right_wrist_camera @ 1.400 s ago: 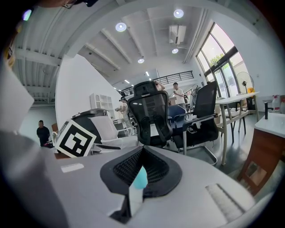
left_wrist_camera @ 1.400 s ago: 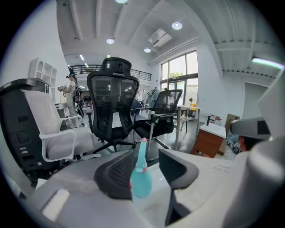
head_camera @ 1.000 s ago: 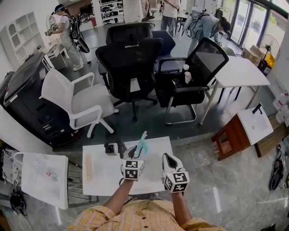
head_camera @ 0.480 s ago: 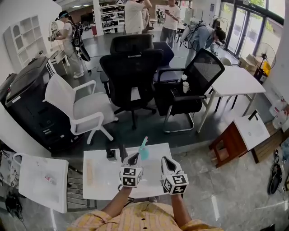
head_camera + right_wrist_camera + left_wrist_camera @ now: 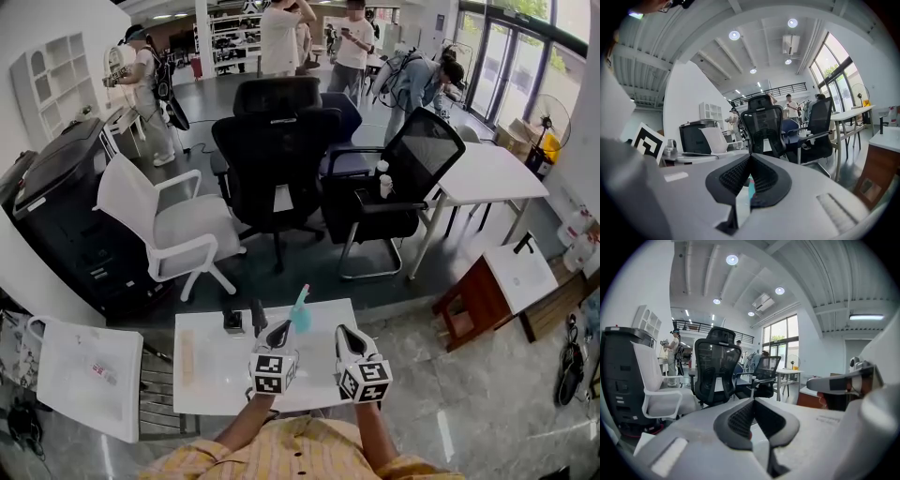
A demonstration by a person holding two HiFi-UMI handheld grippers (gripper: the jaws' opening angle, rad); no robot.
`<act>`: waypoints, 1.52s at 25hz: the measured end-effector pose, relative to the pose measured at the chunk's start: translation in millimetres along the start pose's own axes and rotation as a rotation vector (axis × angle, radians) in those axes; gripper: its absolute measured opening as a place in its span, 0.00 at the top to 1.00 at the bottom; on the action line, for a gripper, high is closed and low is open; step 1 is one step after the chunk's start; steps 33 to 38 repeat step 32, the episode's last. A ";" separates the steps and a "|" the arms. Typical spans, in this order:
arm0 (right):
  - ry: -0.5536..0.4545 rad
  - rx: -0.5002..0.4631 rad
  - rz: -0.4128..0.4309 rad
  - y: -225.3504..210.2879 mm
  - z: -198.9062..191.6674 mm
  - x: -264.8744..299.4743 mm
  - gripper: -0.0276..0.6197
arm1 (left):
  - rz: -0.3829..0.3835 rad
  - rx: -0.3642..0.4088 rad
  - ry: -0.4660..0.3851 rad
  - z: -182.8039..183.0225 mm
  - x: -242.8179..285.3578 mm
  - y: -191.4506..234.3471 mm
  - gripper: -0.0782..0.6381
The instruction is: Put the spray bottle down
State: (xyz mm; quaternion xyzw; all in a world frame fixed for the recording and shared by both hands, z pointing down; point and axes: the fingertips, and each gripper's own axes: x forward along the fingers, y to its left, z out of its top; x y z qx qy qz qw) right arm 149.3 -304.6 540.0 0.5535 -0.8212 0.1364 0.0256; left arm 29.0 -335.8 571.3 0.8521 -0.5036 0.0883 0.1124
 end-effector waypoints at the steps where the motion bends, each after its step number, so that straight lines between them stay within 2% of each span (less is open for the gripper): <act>1: -0.002 -0.003 0.001 0.6 0.9 0.8 0.96 | 0.000 -0.001 -0.006 1.2 -1.3 0.5 0.89; 11: -0.006 -0.030 0.007 8.2 5.7 9.7 0.96 | -0.001 0.013 -0.046 7.6 -9.8 0.9 0.89; 38: -0.028 -0.035 0.002 -0.9 13.6 15.4 0.96 | -0.004 0.018 -0.055 15.3 0.2 -3.0 0.89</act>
